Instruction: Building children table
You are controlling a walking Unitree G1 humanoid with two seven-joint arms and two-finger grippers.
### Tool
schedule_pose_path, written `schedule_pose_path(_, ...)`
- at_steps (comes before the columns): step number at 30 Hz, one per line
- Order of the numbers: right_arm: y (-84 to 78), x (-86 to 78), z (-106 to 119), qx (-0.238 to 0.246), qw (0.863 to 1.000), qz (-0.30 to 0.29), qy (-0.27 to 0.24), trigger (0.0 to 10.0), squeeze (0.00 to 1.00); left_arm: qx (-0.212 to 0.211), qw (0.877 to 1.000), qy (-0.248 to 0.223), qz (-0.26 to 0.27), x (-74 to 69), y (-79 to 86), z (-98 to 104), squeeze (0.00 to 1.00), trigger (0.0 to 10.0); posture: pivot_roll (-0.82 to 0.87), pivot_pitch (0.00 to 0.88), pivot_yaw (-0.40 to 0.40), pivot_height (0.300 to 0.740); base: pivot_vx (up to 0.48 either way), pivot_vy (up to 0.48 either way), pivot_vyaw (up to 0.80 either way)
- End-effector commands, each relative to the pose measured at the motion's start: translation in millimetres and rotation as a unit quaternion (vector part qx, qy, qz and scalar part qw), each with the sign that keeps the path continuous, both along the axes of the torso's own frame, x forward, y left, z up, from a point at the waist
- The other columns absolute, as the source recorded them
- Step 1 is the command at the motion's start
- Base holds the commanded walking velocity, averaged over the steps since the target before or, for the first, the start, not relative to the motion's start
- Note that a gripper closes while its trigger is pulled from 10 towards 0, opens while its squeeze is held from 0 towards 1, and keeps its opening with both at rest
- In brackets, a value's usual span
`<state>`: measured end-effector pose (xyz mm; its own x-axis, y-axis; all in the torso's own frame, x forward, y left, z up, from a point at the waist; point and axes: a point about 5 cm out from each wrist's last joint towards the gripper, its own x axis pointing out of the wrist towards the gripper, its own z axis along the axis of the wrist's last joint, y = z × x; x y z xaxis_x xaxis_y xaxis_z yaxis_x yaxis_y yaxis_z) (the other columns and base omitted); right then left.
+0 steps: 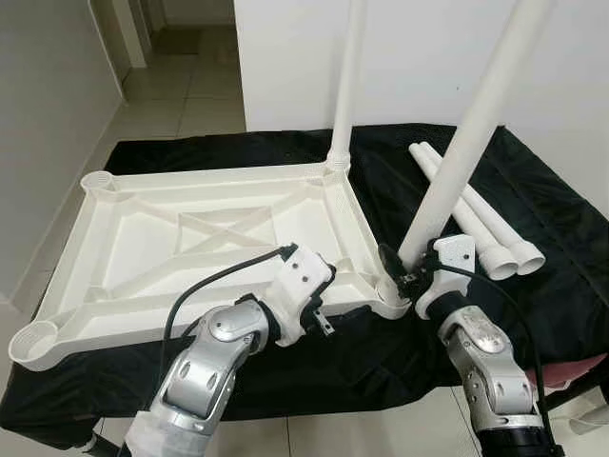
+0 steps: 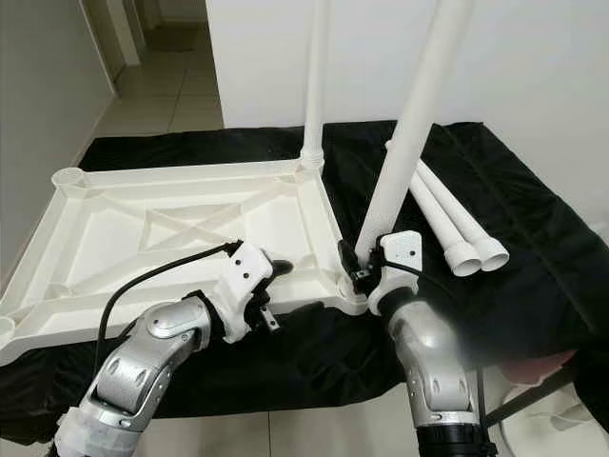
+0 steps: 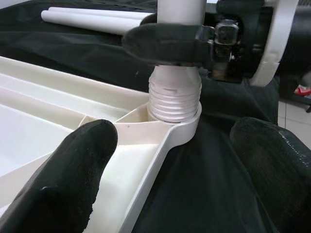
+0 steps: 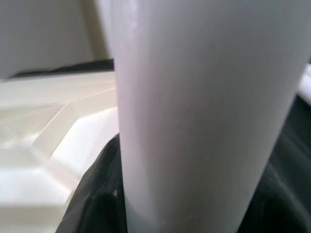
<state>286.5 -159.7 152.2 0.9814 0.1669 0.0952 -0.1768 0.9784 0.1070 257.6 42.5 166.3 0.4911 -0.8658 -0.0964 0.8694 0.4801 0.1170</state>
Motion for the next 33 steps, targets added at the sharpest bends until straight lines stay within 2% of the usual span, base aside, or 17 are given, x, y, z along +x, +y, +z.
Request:
schedule_pose_path(1,4.5,-0.4,-14.0,0.008,0.999,0.001,0.041,10.0,0.0,0.002,0.999,-0.005,0.041,3.5,2.1,-2.1,0.0,10.0,-0.04,0.032,0.007,0.74,0.0,0.0,0.0)
schedule_pose_path(3,6.6,-1.6,-13.2,-0.008,0.996,-0.077,0.034,10.0,0.0,0.0,0.999,-0.006,0.043,4.7,1.4,-1.9,0.0,10.0,-0.04,0.029,0.004,0.74,0.0,0.0,0.0)
schedule_pose_path(4,10.5,-4.0,-14.6,-0.032,0.995,-0.088,0.027,10.0,0.0,0.0,0.999,-0.006,0.042,4.6,0.8,-1.7,0.0,10.0,-0.04,0.027,0.003,0.74,0.0,0.0,0.0)
schedule_pose_path(13,23.0,-10.7,-17.4,-0.048,0.995,-0.084,0.014,10.0,0.0,-0.002,0.999,-0.006,0.041,4.5,-0.7,-1.5,0.0,10.0,-0.04,0.021,0.003,0.74,0.0,0.0,0.0)
schedule_pose_path(15,26.4,-10.9,-9.9,-0.048,0.996,-0.075,-0.008,10.0,0.0,-0.004,0.999,-0.005,0.039,4.6,-1.3,-1.4,0.0,10.0,-0.05,0.016,0.005,0.74,0.0,0.0,0.0)
schedule_pose_path(16,28.5,-10.5,1.2,-0.049,0.996,-0.063,-0.039,10.0,0.0,-0.006,0.999,-0.004,0.035,4.5,-2.3,-1.4,0.0,10.0,-0.05,0.014,0.005,0.74,0.0,0.0,0.0)
schedule_pose_path(17,28.5,-10.5,1.2,-0.049,0.996,-0.063,-0.039,10.0,0.0,-0.006,0.999,-0.004,0.035,4.5,-2.3,-1.4,0.0,10.0,-0.05,0.014,0.005,0.74,0.0,0.0,0.0)
schedule_pose_path(18,28.8,-10.2,17.8,-0.044,0.995,-0.044,-0.076,10.0,0.0,-0.013,1.0,0.0,0.022,3.7,-4.1,0.3,0.25,10.0,-0.05,0.007,0.004,0.74,0.0,0.0,0.0)
schedule_pose_path(19,28.8,-10.2,17.8,-0.044,0.995,-0.044,-0.076,10.0,0.0,-0.013,1.0,0.0,0.022,3.7,-4.1,0.3,0.25,10.0,-0.05,0.007,0.004,0.74,0.0,0.0,0.0)
schedule_pose_path(20,27.9,-9.9,32.6,-0.037,0.993,-0.023,-0.106,10.0,0.0,-0.026,1.0,0.009,0.007,2.9,-5.4,2.5,1.0,10.0,-0.05,0.002,0.004,0.74,0.0,0.0,0.0)
schedule_pose_path(21,27.9,-9.9,32.6,-0.037,0.993,-0.023,-0.106,10.0,0.0,-0.026,1.0,0.009,0.007,2.9,-5.4,2.5,1.0,10.0,-0.05,0.002,0.004,0.74,0.0,0.0,0.0)
schedule_pose_path(22,25.5,-8.9,43.6,-0.031,0.992,-0.003,-0.123,10.0,0.0,-0.039,0.999,0.016,-0.007,2.1,-6.4,5.5,1.0,10.0,-0.05,0.0,0.001,0.74,0.0,0.0,0.0)
schedule_pose_path(26,17.9,-3.6,57.0,-0.022,0.991,0.03,-0.128,10.0,0.0,-0.041,0.999,0.001,0.006,6.6,-6.6,11.9,1.0,10.0,-0.05,0.0,-0.003,0.74,0.0,0.0,0.0)
schedule_pose_path(28,17.9,-3.6,57.0,-0.022,0.991,0.03,-0.128,10.0,0.0,-0.041,0.999,0.001,0.006,6.6,-6.6,11.9,1.0,10.0,-0.05,0.0,-0.003,0.74,0.0,0.0,0.0)
schedule_pose_path(29,13.9,-1.4,60.6,-0.022,0.991,0.042,-0.129,10.0,0.0,-0.04,0.999,-0.01,0.008,8.0,-6.1,15.0,0.67,10.0,-0.05,0.0,-0.004,0.74,0.0,0.0,0.0)
schedule_pose_path(30,9.0,1.0,63.5,-0.024,0.99,0.054,-0.126,10.0,0.0,-0.041,0.999,-0.017,0.008,9.6,-5.0,18.7,0.0,10.0,-0.05,0.0,-0.007,0.74,0.0,0.0,0.0)
schedule_pose_path(33,-1.0,4.8,66.1,-0.026,0.99,0.072,-0.117,10.0,0.0,-0.048,0.998,-0.028,0.008,12.3,-2.6,25.9,0.0,10.0,-0.05,0.0,-0.009,0.74,0.0,0.0,0.0)
